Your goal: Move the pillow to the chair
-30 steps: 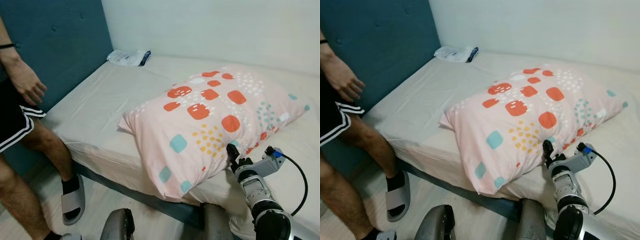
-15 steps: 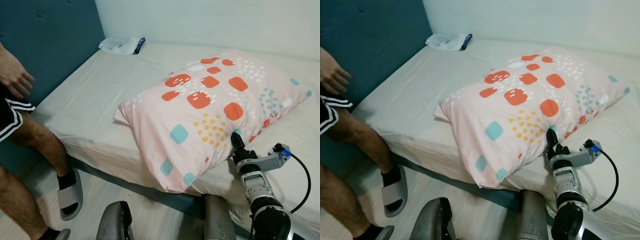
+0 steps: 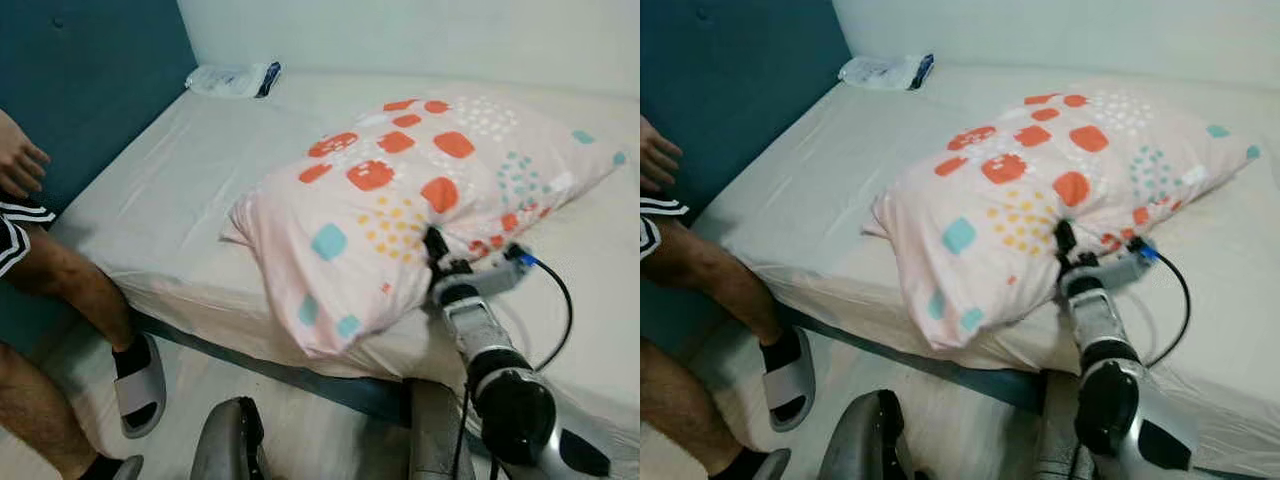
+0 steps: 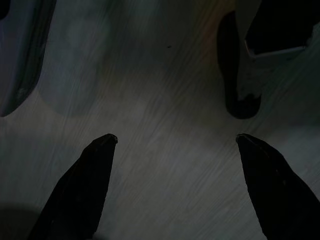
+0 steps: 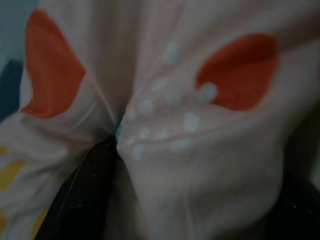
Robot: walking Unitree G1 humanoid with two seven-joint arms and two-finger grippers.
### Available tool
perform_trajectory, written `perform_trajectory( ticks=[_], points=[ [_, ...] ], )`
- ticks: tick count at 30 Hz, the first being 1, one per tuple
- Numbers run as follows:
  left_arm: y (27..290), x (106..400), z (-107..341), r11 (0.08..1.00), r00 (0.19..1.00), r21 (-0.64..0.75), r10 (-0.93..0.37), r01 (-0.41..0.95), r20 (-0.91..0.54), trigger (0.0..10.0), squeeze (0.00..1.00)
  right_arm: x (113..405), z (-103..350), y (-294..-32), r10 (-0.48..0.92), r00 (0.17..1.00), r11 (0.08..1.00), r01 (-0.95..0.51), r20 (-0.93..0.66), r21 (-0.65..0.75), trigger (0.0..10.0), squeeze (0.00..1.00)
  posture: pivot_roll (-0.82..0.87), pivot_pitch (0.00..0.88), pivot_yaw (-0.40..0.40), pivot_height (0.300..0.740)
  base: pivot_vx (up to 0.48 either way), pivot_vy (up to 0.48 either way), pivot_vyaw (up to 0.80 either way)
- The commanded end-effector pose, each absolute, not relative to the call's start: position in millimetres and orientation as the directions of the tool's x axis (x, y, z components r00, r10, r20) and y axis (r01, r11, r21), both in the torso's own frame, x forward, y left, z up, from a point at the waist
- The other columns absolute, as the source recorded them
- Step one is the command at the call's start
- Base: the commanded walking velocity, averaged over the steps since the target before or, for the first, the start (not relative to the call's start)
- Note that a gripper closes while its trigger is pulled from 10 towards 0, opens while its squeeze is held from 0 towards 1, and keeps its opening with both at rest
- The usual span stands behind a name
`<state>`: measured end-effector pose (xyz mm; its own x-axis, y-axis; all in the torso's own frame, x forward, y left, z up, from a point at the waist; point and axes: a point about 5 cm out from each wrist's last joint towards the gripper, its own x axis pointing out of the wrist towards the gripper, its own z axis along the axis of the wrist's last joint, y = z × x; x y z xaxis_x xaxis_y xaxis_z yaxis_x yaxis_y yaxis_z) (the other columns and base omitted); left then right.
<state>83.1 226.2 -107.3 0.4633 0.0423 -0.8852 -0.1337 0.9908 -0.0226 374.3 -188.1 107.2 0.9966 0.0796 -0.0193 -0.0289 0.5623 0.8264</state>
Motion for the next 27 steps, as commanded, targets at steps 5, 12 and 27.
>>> perform_trajectory(
  ticks=[5, 12, 27],
  points=[
    [235, 77, -107, 0.992, 0.435, 0.003, 0.058, -0.127, -0.898, 10.0, 0.00, 381, 109, -157, 0.174, 0.980, 0.598, -0.025, -0.099, 0.801, 10.0, 0.00, 0.10, 0.219, 0.118, 0.476, 0.000, 0.000, 0.00],
    [235, 83, -106, 0.993, 0.447, 0.001, 0.054, -0.118, -0.893, 10.0, 0.00, 388, 127, -158, 0.137, 0.990, 0.560, -0.060, -0.020, 0.826, 0.0, 0.00, 0.09, 0.205, 0.118, 0.476, 0.000, 0.000, 0.00],
    [230, 97, -105, 0.988, 0.470, -0.014, 0.060, -0.151, -0.881, 10.0, 0.00, 397, 156, -159, 0.183, 0.975, 0.562, -0.211, 0.129, 0.800, 0.0, 0.00, 0.06, 0.160, 0.071, 0.476, 0.000, 0.000, 0.00]
  ],
)
